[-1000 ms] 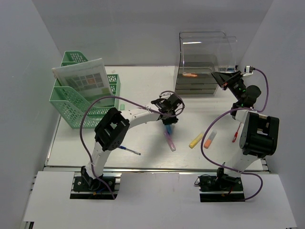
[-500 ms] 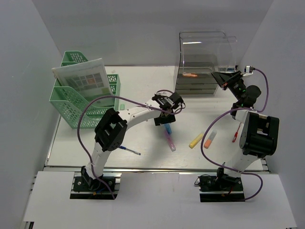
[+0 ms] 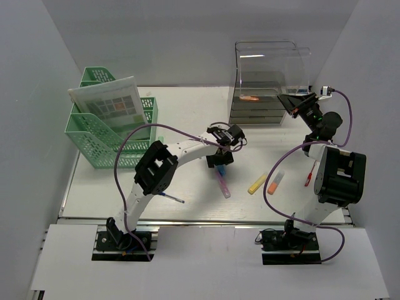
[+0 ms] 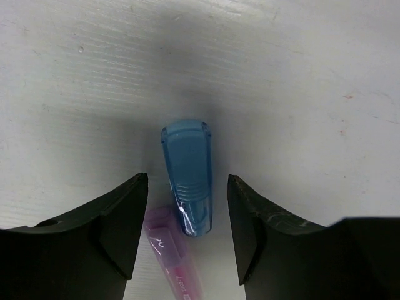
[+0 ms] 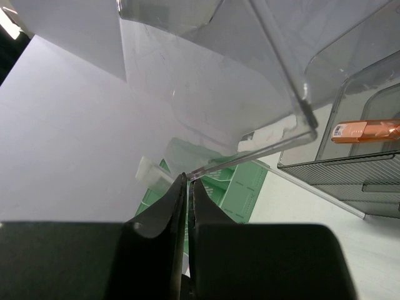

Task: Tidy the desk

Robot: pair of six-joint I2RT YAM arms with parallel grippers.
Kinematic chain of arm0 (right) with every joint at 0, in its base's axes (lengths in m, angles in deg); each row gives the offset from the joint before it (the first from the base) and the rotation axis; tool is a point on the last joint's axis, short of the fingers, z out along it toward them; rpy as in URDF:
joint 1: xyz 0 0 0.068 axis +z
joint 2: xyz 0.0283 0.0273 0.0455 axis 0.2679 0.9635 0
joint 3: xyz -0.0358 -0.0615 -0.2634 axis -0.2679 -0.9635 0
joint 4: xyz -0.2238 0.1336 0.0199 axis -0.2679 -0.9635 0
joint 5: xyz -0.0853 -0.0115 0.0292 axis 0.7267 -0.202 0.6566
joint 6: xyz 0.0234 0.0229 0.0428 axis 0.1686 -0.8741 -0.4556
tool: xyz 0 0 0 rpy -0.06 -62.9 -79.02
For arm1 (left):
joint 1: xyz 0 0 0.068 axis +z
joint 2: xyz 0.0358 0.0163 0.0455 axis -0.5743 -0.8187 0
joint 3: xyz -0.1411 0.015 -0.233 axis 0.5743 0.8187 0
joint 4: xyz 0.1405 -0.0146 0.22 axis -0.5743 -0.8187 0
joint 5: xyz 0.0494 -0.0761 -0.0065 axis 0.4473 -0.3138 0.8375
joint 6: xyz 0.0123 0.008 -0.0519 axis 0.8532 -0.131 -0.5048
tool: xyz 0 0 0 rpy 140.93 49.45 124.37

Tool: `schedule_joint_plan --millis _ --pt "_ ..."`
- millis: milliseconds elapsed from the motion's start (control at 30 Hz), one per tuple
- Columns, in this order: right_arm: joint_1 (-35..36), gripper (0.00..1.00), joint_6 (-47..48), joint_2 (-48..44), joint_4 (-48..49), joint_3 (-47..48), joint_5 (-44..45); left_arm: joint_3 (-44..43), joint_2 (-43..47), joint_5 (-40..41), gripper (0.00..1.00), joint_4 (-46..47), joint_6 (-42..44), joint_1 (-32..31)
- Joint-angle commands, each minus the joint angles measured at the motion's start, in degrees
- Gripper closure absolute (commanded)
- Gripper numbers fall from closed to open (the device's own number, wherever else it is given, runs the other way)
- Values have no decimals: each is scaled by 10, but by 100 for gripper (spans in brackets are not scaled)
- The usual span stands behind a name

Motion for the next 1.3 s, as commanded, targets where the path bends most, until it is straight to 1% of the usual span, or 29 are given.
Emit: schedule_joint_plan --millis 0,133,333,467,500,567,700,767,833,867,900,967,1000,1067,1100,1167,1200,1267 --pt "-1 95 14 -21 80 -1 6 -12 8 0 36 1 -4 -2" --pt "-2 96 13 -20 82 -1 6 -11 1 0 40 9 -3 -2" --pt "-2 96 12 -22 82 -2 7 -8 -4 -10 42 8 -5 -2" --pt "-1 96 11 -21 83 -2 8 3 -3 -4 52 9 -3 -2" --pt "-2 95 11 -20 83 -2 8 5 -3 -2 61 14 -1 -2" --pt "-1 96 11 -23 83 -3 7 14 -3 -2 70 24 6 -2" --pt "-3 96 11 -25 83 -3 6 22 6 0 74 41 13 -2" --pt "-2 95 11 -25 83 -2 6 33 28 3 75 59 17 -2" --pt "-2 95 11 -25 83 -1 6 48 64 0 77 110 36 -2" --pt "-3 95 10 -24 83 -1 6 69 79 -7 78 130 49 -2" --pt "-2 96 10 -24 83 -1 6 83 94 -11 78 187 57 -2" --pt "-2 96 9 -21 84 0 8 113 142 -11 79 243 64 -2" --pt "-2 96 9 -22 84 1 8 152 157 -10 79 316 76 -2" --pt "-2 96 9 -21 85 0 9 193 196 -2 81 387 78 -2" --pt "-3 96 8 -21 84 0 9 228 202 -3 81 467 84 -2" --pt "-2 95 8 -21 84 0 9 252 207 5 82 530 82 -2" --pt "-1 96 8 -22 84 1 8 264 205 13 82 603 93 -2" --pt "-1 95 8 -22 84 2 8 279 195 13 82 664 114 -2"
